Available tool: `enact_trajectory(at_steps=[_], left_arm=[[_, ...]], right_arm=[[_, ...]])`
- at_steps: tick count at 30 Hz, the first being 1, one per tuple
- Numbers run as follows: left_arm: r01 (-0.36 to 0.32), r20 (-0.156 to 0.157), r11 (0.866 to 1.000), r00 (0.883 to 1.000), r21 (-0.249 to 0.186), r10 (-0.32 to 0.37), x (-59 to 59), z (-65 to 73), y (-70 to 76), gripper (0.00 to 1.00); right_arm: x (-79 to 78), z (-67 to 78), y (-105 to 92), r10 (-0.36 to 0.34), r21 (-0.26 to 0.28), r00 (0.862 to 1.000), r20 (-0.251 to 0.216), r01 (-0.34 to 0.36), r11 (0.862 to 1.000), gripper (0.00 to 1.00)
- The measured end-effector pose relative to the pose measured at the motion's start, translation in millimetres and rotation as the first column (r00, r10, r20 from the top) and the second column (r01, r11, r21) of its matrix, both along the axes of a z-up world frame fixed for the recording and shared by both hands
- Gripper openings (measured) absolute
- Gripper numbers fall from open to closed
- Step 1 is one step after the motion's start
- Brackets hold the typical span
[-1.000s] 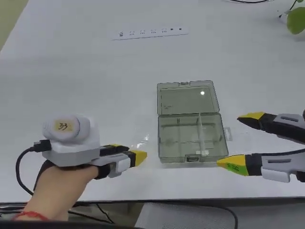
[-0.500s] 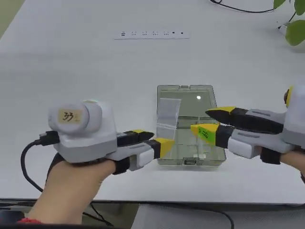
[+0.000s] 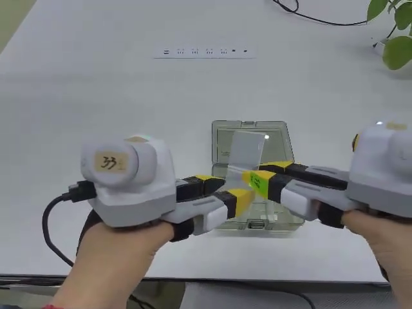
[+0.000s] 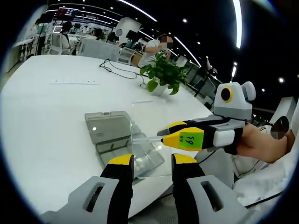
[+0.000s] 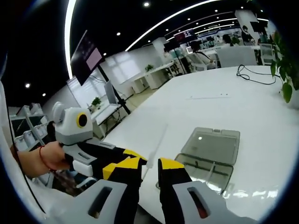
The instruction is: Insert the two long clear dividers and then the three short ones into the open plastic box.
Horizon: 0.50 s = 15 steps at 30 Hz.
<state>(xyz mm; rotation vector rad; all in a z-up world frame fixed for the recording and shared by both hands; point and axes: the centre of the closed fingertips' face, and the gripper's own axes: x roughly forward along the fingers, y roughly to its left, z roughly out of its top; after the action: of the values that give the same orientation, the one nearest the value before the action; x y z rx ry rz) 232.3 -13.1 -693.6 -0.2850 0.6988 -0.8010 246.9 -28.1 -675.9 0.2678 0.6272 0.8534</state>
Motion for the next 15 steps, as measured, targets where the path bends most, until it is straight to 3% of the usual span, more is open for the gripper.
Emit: enact_trajectory(at_steps=[10,15], left_arm=[[0.011,0.005,1.0,1.0,0.021,-0.011,0.7,-2.4,-1.2,0.3],[0.01,0.003,1.0,1.0,0.01,-0.01,1.6,-1.7,-3.5,0.31]], right_arm=[[0.1,-0.3,1.7,-0.052,0.028,0.998,-0.047,0.053,0.998,0.07],[1.7,0.9,0.8,-0.098,0.035,0.993,-0.07,0.1,0.994,0.06]])
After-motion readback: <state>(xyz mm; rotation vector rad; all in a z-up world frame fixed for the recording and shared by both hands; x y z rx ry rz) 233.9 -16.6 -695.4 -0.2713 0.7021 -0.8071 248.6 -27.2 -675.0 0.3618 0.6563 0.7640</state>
